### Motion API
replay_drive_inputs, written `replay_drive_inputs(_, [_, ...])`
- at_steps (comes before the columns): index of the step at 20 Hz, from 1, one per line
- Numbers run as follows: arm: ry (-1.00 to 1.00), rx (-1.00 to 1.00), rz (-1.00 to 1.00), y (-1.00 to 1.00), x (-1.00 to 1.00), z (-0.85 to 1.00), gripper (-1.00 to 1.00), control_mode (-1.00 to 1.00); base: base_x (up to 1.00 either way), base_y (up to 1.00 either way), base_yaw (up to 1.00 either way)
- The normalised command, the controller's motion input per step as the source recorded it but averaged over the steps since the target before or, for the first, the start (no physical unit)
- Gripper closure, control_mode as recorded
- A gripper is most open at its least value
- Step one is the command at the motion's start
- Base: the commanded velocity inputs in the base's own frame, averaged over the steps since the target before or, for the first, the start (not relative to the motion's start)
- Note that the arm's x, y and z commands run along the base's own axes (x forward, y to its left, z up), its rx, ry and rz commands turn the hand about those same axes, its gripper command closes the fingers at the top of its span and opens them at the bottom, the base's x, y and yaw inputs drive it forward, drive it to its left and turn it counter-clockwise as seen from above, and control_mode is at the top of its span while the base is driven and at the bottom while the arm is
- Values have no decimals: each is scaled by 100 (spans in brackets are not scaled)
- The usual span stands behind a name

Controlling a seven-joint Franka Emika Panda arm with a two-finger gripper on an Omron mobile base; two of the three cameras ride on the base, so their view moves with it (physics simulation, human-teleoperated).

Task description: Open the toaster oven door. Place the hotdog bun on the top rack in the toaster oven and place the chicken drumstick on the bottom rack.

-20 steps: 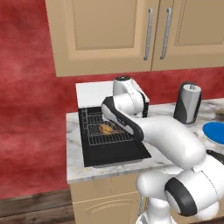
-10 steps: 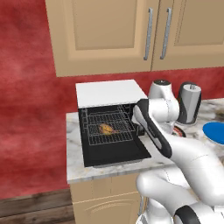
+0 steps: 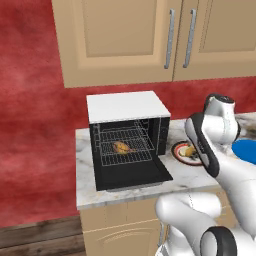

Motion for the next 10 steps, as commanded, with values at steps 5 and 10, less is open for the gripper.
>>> replay_drive_inputs(5, [1, 17, -11, -89, 55, 0, -100, -100, 0, 0, 0])
replay_drive_inputs(10, [0, 17, -3, -41, 39, -18, -100, -100, 0, 0, 0])
